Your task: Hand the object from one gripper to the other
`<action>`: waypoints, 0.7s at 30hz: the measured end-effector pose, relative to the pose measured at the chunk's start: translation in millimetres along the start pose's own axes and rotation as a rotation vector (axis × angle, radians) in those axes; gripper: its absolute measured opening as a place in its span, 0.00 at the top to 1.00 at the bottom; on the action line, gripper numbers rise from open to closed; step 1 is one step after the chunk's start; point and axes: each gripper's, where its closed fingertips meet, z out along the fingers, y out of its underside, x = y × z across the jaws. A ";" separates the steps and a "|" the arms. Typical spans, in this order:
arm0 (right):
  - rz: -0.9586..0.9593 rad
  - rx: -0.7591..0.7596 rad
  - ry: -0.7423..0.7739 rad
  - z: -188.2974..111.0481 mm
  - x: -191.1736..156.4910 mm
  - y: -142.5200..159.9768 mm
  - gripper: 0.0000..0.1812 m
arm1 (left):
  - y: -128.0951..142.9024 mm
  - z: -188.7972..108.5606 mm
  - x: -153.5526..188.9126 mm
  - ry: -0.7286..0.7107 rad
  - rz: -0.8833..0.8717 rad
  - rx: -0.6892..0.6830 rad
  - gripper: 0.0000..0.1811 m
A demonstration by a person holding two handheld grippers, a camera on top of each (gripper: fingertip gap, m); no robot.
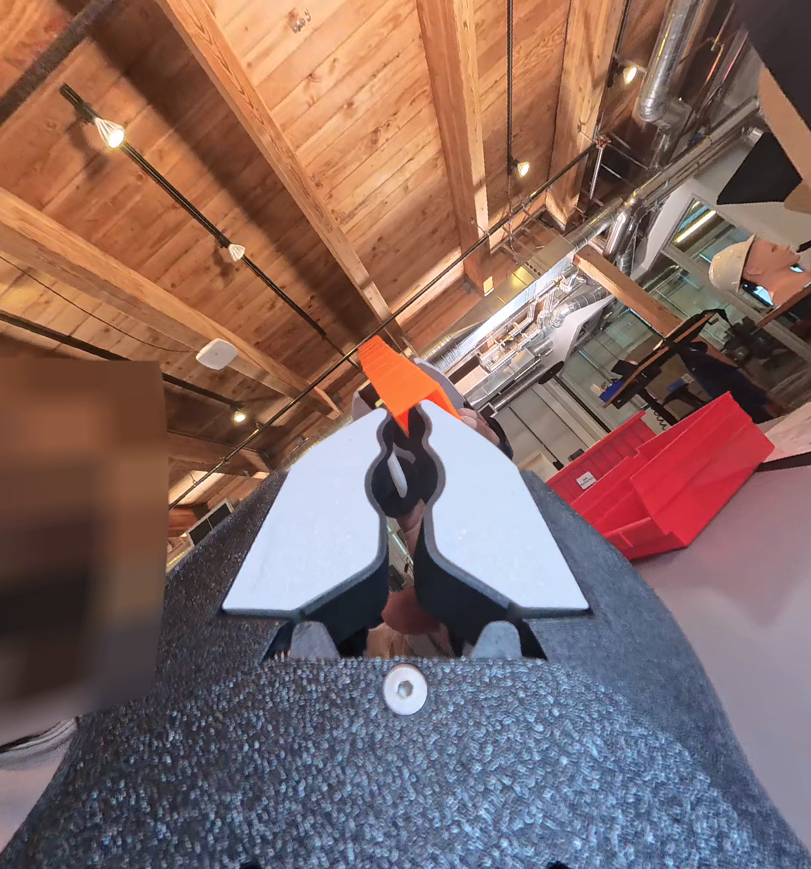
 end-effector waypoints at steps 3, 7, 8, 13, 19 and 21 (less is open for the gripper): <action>-0.038 0.027 -0.006 -0.9 -3.9 -8.7 0.97 | 3.6 1.3 -0.7 -0.010 -0.020 -0.018 0.80; -0.294 0.038 0.055 0.6 -16.7 -26.5 0.97 | 10.5 5.3 -3.9 -0.060 -0.135 -0.021 0.79; -0.393 0.044 0.081 1.1 -21.8 -31.5 0.97 | 10.8 6.6 -2.9 -0.067 -0.169 -0.012 0.78; -1.031 0.022 0.227 6.3 -51.6 -43.9 0.97 | 12.4 12.6 3.1 -0.079 -0.341 0.034 0.77; -1.646 -0.155 0.246 20.1 -59.2 2.1 0.97 | 11.4 15.9 -0.5 0.002 -0.558 0.117 0.70; -1.769 -0.228 0.229 22.7 -50.2 22.5 0.97 | 5.7 14.1 1.9 0.063 -0.605 0.155 0.70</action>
